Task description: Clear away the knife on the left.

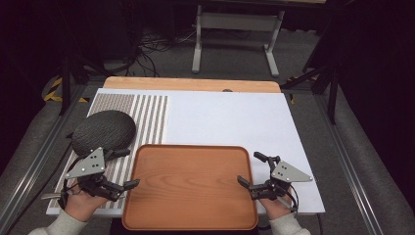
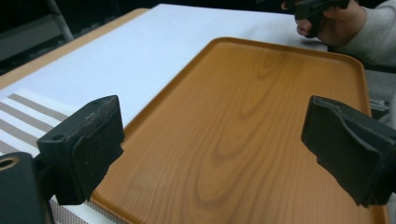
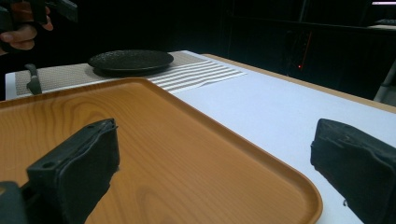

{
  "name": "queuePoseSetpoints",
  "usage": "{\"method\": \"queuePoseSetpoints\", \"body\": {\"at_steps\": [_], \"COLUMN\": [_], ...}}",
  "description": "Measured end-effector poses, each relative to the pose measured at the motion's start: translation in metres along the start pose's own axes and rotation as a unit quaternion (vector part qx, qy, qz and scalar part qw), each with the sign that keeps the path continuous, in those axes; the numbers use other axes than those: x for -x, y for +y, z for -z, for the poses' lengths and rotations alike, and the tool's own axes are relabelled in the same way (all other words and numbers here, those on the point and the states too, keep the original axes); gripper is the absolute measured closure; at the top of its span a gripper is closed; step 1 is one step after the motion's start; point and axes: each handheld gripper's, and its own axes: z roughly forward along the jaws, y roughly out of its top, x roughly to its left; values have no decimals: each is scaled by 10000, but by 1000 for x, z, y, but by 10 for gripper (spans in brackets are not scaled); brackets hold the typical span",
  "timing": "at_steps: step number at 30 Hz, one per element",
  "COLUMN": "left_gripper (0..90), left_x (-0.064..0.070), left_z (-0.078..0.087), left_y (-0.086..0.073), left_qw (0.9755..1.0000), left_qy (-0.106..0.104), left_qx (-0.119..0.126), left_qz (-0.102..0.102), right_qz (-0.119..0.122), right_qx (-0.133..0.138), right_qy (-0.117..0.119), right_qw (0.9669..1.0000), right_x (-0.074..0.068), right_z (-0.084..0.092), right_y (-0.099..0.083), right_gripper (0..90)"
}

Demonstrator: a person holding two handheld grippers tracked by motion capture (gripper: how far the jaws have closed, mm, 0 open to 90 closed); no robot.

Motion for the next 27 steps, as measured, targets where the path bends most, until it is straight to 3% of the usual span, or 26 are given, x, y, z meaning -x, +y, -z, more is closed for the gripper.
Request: {"method": "queuePoseSetpoints", "body": {"at_steps": [9, 20, 27], "left_gripper": [75, 90, 99], "left_x": [-9, -18, -22], "left_z": [16, 39, 47], "left_y": [5, 6, 4], "left_qw": [9988, 9936, 9910], "left_qy": [-43, -62, -99], "left_qx": [-478, -1116, -1323], "left_qz": [-91, -187, -176], "right_qz": [-11, -34, -51], "right_qx": [-33, -44, -66], "right_qy": [33, 45, 68], "right_qw": [10000, 10000, 9999], "right_x": [0, 0, 0], "right_z": [-1, -1, -2], "right_y": [0, 0, -1], "right_gripper": [20, 23, 26]}}
